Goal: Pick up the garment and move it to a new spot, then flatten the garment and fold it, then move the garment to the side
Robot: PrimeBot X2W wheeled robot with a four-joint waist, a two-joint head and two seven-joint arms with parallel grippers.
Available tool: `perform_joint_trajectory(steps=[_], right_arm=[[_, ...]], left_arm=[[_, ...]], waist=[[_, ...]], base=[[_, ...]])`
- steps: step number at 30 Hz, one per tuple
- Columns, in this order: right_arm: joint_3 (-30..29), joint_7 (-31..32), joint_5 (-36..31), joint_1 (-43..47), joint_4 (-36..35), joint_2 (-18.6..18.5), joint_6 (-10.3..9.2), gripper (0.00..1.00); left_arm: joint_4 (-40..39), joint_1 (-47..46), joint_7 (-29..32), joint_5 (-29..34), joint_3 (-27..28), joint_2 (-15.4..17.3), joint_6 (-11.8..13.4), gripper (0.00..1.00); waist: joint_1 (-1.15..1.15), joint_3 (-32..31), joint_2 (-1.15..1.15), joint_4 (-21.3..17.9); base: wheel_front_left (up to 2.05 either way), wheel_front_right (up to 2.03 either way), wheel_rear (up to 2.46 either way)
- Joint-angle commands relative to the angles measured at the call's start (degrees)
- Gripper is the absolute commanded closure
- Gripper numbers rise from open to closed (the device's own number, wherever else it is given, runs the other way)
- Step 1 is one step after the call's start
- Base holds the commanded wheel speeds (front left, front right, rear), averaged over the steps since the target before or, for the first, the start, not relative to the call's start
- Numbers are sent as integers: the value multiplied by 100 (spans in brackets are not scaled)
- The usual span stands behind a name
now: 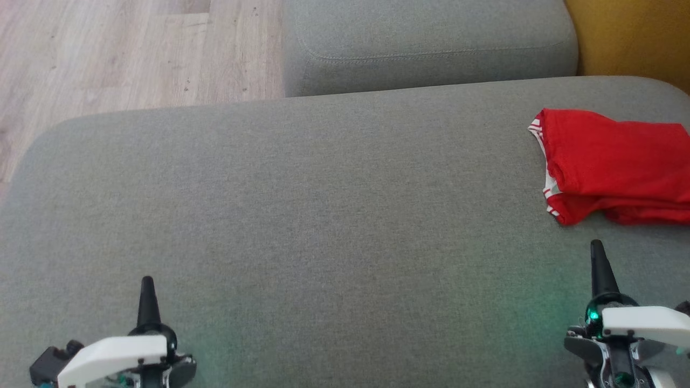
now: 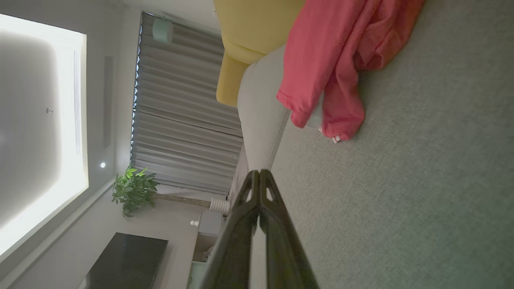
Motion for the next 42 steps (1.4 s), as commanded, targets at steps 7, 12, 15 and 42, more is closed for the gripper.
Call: perform_joint_trajectory(steps=[7, 12, 15, 42], right_arm=[[10, 143, 564, -387, -116, -108, -4, 100], [-28, 228, 892, -453, -87, -107, -4, 100], [-51, 279, 1088, -493, -70, -106, -4, 100], [-182, 513, 1827, -652, 0, -75, -4, 100]], left_arm=[[-128, -405, 146, -520, 309, 78, -99, 100], [-100, -465, 231, -836, 381, 76, -134, 100], [-83, -501, 282, -1026, 424, 74, -155, 100], [-17, -646, 514, -1738, 635, 39, -236, 100]], waist=[[0, 2, 0, -11], [0, 4, 0, -18], [0, 5, 0, -23], [0, 9, 0, -41]], base=[[0, 0, 0], [0, 0, 0], [0, 0, 0], [0, 0, 0]])
